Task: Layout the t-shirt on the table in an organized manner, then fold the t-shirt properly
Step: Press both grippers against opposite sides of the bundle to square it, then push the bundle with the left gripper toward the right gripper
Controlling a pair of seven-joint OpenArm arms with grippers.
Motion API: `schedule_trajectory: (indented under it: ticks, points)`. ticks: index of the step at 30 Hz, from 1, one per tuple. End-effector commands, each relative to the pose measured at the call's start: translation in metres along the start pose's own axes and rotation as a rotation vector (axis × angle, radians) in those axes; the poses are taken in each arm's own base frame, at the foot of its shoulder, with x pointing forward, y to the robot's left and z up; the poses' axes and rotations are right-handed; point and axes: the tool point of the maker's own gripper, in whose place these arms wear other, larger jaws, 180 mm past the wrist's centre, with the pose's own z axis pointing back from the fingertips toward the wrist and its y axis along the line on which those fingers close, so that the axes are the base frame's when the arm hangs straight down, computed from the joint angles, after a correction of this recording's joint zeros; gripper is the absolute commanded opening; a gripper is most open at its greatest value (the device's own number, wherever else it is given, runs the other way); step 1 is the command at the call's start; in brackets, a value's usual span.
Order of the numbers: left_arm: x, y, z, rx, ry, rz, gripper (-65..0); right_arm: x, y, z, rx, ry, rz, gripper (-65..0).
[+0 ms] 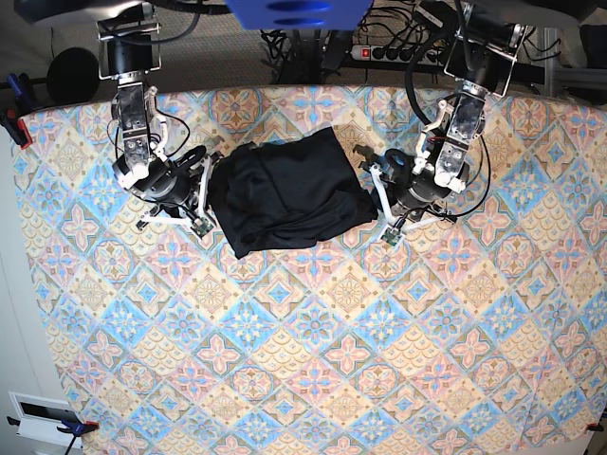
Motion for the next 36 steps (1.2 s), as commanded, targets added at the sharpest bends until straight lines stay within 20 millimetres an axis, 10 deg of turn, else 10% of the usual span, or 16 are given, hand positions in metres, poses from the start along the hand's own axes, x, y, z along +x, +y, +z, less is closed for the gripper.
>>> schedule_trajectory:
  ticks: [1, 17, 36]
  points:
    - [0.002, -0.015, -0.001, -0.055, 0.01, 0.003, -65.0, 0.009, -0.008, 0.004, -0.019, -0.032, 0.004, -65.0]
    - [0.08, -0.061, -0.022, -0.166, -0.068, 0.073, -65.0, -0.034, 0.03, 0.004, 0.051, 0.047, -0.015, -65.0]
    - [0.123, -0.055, -0.012, -0.155, -0.151, 0.076, -65.0, -0.052, 0.062, 0.02, 0.094, 0.063, -0.007, -65.0]
